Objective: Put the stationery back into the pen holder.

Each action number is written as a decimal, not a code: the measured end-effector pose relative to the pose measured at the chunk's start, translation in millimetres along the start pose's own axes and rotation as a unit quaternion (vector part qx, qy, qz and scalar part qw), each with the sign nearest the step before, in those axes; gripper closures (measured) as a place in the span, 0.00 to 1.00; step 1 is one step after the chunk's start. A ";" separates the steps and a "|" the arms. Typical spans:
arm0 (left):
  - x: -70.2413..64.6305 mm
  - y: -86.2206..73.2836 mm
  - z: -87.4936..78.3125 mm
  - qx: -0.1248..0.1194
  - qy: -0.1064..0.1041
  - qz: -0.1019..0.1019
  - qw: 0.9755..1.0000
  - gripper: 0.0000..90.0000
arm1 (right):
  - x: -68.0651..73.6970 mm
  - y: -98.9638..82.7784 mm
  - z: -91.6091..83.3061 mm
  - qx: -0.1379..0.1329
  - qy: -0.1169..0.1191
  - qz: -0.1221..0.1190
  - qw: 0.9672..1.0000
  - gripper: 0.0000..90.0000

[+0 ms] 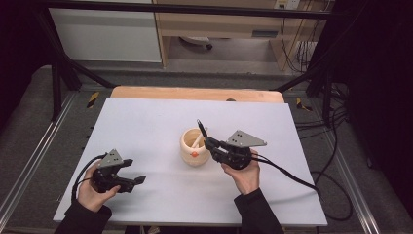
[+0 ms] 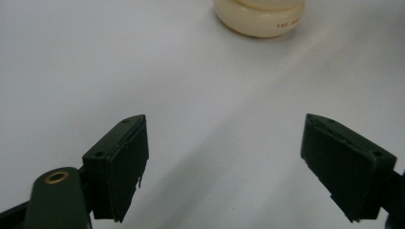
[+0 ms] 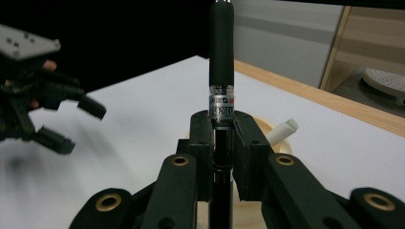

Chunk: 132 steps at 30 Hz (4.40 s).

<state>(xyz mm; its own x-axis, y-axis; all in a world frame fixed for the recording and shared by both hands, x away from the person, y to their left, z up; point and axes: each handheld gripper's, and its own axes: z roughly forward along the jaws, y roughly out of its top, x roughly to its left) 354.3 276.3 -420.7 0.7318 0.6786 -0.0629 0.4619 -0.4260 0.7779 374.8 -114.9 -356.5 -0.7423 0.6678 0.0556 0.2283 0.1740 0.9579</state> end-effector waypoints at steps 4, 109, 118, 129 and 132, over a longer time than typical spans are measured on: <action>3.0 -4.9 -0.5 0.001 0.005 -0.004 1.000 0.19 | -3.7 2.9 6.3 -0.031 -0.012 0.025 0.999 0.89; 14.6 -19.4 1.7 0.018 -0.005 -0.020 1.000 0.15 | -73.3 -78.8 -66.4 0.124 -0.014 0.064 0.990 0.01; 14.8 -20.7 2.9 0.021 -0.006 -0.020 1.000 0.15 | -85.7 -105.6 -87.1 0.130 -0.012 0.073 0.989 0.01; 15.2 -23.9 6.1 0.026 -0.007 -0.019 0.999 0.15 | -91.8 -117.6 -95.2 0.134 -0.021 0.074 0.988 0.01; 15.0 -23.5 5.7 0.025 -0.007 -0.019 0.999 0.15 | -91.9 -116.9 -96.5 0.131 -0.021 0.076 0.988 0.01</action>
